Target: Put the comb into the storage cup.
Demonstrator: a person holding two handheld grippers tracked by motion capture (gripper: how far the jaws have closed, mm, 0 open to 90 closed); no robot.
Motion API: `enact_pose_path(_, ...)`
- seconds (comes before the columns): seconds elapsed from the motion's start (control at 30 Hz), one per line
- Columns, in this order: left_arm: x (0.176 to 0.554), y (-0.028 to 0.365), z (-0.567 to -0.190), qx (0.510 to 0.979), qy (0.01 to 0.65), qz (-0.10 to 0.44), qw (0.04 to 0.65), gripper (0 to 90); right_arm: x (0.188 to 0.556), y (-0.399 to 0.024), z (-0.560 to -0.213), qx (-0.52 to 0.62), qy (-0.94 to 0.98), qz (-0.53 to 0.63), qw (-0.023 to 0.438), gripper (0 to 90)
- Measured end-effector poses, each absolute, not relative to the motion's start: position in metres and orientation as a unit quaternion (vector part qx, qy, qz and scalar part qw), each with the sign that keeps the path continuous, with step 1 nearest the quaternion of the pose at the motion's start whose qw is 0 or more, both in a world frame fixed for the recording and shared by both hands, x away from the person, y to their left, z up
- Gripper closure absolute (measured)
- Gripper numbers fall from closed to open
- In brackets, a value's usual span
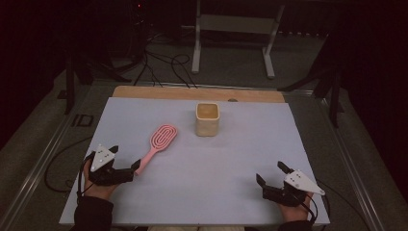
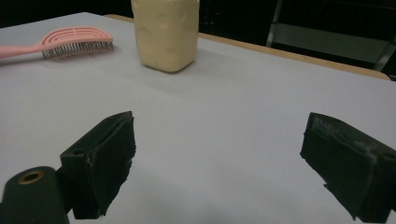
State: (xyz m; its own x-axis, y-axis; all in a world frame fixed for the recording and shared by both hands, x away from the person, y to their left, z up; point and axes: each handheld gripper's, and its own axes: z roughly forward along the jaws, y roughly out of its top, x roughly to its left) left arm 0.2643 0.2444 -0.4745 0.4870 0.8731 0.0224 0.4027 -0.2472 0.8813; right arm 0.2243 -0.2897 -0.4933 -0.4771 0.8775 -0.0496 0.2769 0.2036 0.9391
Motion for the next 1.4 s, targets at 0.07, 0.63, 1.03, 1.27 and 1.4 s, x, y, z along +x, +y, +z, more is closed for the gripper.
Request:
enact_pose_path(0.07,0.260,0.249,-0.481,0.742,0.430,0.259,0.446,1.4,0.224,-0.290,-0.494,0.407,0.711,0.482,0.310,9.9)
enact_pose_path(0.63,0.232,0.261,-0.490,0.730,0.438,0.253,0.459,0.1,0.227,-0.284,-0.492,0.389,0.717,0.484,0.317,9.8)
enact_pose_path(1.03,0.242,0.254,-0.482,0.742,0.445,0.243,0.439,0.1,0.240,-0.294,-0.496,0.406,0.702,0.513,0.281,9.8)
enact_pose_path(1.27,0.256,0.246,-0.466,0.744,0.444,0.253,0.431,0.0,0.243,-0.298,-0.501,0.407,0.712,0.501,0.278,9.7)
enact_pose_path(1.4,0.273,0.237,-0.454,0.759,0.437,0.256,0.410,0.0,0.239,-0.296,-0.498,0.405,0.712,0.497,0.287,9.7)
